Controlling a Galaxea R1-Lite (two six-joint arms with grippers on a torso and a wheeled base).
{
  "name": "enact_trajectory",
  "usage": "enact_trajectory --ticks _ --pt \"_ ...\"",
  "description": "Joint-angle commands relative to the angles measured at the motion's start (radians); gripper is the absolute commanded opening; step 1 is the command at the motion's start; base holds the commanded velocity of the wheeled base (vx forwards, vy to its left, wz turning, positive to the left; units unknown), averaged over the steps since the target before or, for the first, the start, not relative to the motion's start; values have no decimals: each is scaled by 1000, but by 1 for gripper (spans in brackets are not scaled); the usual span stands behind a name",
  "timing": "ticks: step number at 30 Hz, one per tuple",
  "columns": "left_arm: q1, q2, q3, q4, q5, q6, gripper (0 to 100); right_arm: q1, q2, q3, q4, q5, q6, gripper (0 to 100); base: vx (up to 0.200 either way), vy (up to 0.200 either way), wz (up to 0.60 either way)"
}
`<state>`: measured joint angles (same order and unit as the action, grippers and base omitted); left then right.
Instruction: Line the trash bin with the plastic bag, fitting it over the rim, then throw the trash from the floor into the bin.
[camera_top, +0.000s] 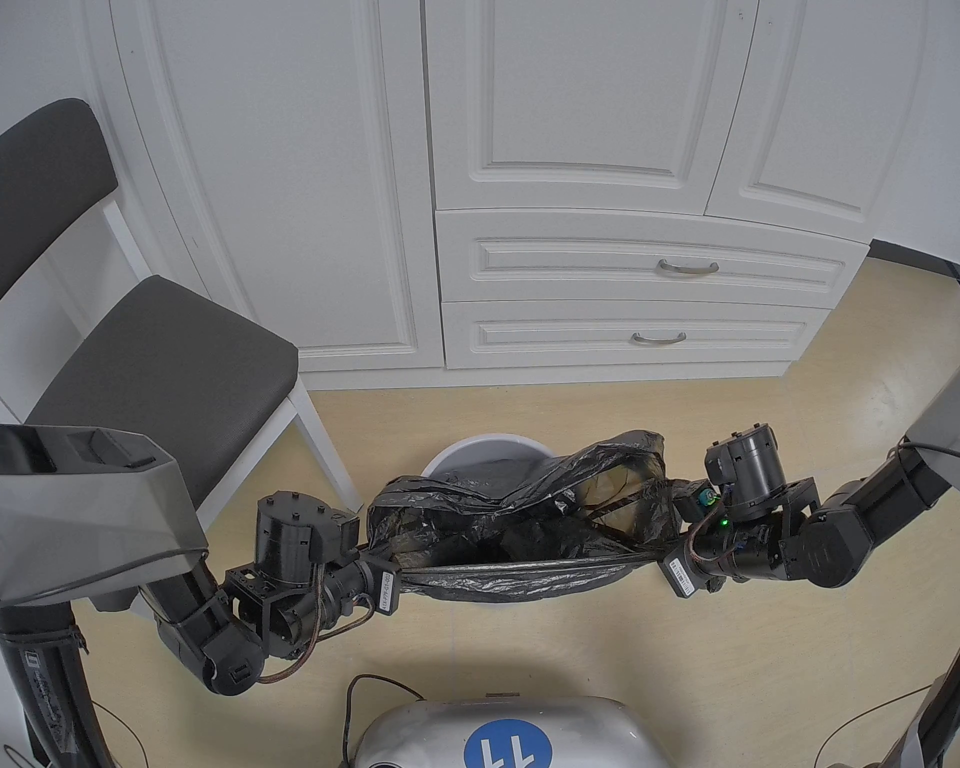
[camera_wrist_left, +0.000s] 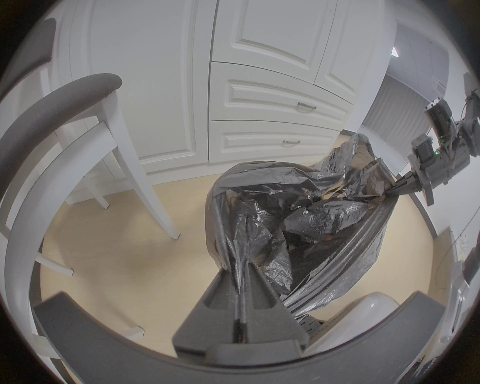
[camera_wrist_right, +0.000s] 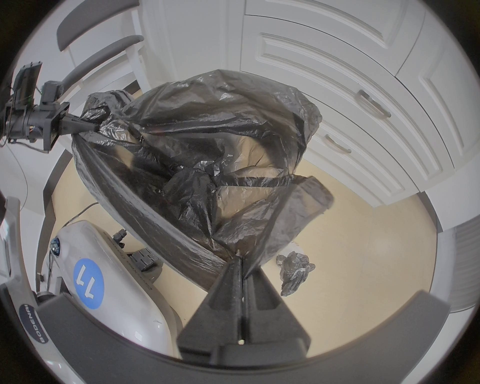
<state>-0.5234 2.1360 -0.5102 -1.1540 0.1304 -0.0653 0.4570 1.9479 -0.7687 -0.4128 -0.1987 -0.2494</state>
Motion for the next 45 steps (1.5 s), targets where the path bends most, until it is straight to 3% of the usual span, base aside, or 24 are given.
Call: enact_trajectory --ticks 1,13,22,29,36,45 --pt "-7 -18 10 20 0 4 0 -1 -29 20 -1 -1 -21 0 0 0 0" --pt "-36 113 -17 19 0 -1 0 17 72 6 -4 -1 -33 0 0 0 0" --pt "-55 -87 21 36 -17 -10 0 8 -7 29 -4 -2 -33 0 0 0 0" --pt "-119 -154 -25 17 -11 -146 0 -8 -47 29 -9 -1 -22 0 0 0 0" --pt "-95 30 -177 -62 48 -312 0 -26 16 11 -133 -1 -5 0 0 0 0" --pt "-47 88 -243 -141 87 -376 0 -37 60 2 -239 -1 9 0 0 0 0"
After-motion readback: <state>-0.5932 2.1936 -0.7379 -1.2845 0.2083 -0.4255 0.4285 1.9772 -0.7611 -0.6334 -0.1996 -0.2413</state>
